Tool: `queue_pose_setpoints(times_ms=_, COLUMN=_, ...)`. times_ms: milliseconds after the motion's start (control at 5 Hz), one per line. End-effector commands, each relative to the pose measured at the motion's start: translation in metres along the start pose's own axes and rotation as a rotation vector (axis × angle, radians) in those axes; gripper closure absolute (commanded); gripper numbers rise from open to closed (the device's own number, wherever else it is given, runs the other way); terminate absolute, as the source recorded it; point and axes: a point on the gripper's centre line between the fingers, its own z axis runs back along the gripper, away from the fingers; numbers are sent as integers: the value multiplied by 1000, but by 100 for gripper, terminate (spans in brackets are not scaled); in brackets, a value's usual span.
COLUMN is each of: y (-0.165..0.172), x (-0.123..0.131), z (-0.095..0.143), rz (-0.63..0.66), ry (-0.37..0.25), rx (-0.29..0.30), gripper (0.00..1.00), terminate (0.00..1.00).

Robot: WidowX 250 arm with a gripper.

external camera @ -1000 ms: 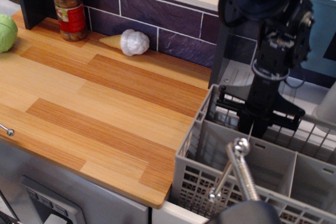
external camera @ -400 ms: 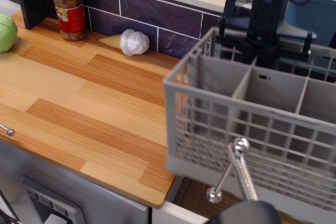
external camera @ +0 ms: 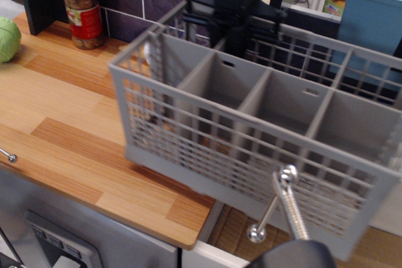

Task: Move drying rack out of sink

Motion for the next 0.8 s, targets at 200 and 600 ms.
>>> queue_pose_setpoints(times_ms=200, y=100, x=8, z=31, rz=45, ry=-76, rx=93, gripper=100, terminate=0)
queue_pose_setpoints(times_ms=600, y=128, x=-1, z=18, rz=32, ry=-46, rx=130, gripper=100, terminate=100)
